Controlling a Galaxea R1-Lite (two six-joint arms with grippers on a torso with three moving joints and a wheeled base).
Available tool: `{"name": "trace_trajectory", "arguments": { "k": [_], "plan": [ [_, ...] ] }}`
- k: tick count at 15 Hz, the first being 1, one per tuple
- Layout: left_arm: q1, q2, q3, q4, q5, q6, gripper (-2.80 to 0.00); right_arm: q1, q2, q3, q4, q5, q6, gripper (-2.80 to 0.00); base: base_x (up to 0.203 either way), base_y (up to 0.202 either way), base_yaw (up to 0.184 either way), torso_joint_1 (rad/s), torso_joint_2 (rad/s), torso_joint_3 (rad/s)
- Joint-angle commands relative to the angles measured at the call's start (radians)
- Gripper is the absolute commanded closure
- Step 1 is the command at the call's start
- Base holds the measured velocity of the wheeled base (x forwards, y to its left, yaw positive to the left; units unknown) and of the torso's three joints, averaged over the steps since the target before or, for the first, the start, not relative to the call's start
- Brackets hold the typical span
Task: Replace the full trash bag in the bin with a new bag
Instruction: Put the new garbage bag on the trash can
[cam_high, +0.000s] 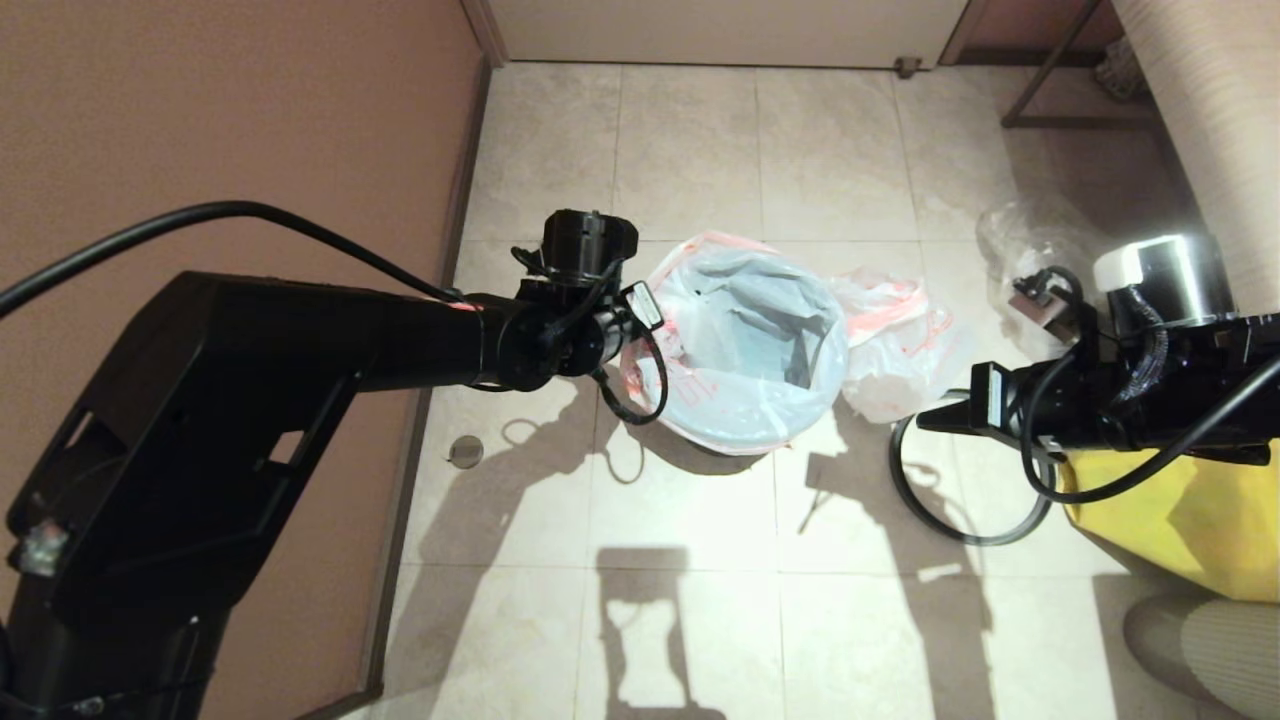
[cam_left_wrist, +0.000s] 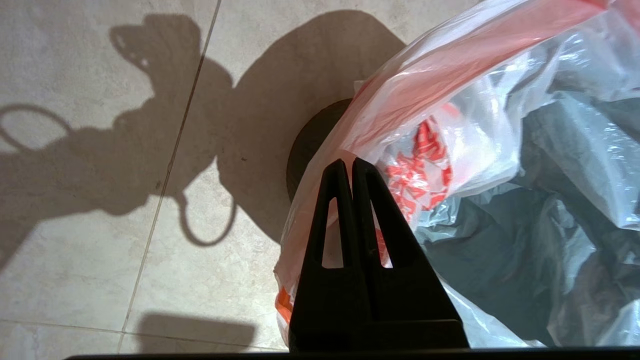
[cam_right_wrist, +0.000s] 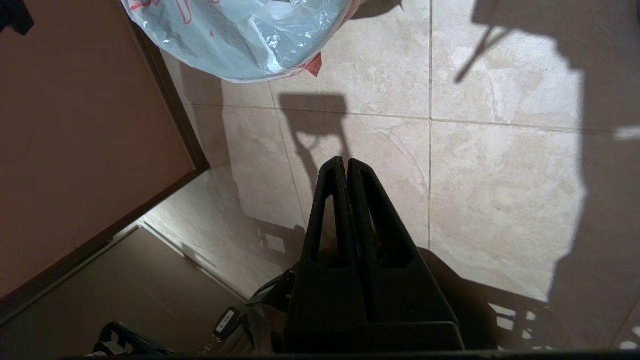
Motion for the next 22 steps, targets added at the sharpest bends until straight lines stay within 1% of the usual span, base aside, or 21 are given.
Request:
{"name": "trace_trajectory", "arguments": {
  "k": [1, 4, 9, 13, 14, 16, 18, 19, 20, 22],
  "plan": [
    [0.0, 0.028, -0.011, 0.0, 0.003, -0.003, 0.0, 0.0, 0.01, 0.003, 0.0, 0.002, 0.002, 0.0, 0.0, 0.0, 0.0, 0.0, 0.0, 0.0],
    [0.0, 0.045, -0.015, -0.004, 0.003, -0.003, 0.0, -0.001, 0.01, 0.006, 0.0, 0.001, 0.002, 0.0, 0.0, 0.0, 0.0, 0.0, 0.0, 0.0],
    [0.02, 0.127, -0.071, -0.01, 0.015, -0.006, 0.0, -0.001, 0.009, 0.02, -0.023, 0.002, 0.002, 0.0, 0.0, 0.0, 0.0, 0.0, 0.0, 0.0],
    [0.034, 0.132, -0.078, -0.01, 0.02, -0.005, 0.0, 0.003, -0.005, 0.018, -0.04, -0.002, 0.0, 0.0, 0.0, 0.0, 0.0, 0.0, 0.0, 0.0],
    [0.034, 0.121, -0.076, -0.007, 0.02, -0.005, 0.0, 0.007, -0.003, 0.007, -0.042, -0.005, -0.006, 0.0, 0.0, 0.0, 0.0, 0.0, 0.0, 0.0],
    [0.038, 0.071, -0.074, 0.0, 0.027, -0.005, 0.0, 0.027, 0.035, -0.026, -0.115, -0.007, -0.052, 0.0, 0.0, 0.0, 0.0, 0.0, 0.0, 0.0],
    [0.039, -0.015, -0.047, 0.002, 0.034, -0.004, 0.0, 0.074, 0.109, -0.129, -0.162, -0.018, -0.071, 0.0, 0.0, 0.0, 0.0, 0.0, 0.0, 0.0],
    [0.04, -0.066, -0.027, 0.003, 0.039, -0.002, 0.0, 0.107, 0.152, -0.223, -0.153, -0.034, -0.077, 0.0, 0.0, 0.0, 0.0, 0.0, 0.0, 0.0],
    [0.04, -0.113, -0.013, 0.013, 0.042, 0.005, 0.0, 0.141, 0.207, -0.341, -0.116, -0.055, -0.092, 0.0, 0.0, 0.0, 0.0, 0.0, 0.0, 0.0],
    [0.038, -0.164, -0.012, 0.105, 0.045, 0.021, 0.0, 0.206, 0.334, -0.601, 0.019, -0.109, -0.14, 0.0, 0.0, 0.0, 0.0, 0.0, 0.0, 0.0]
  ]
}}
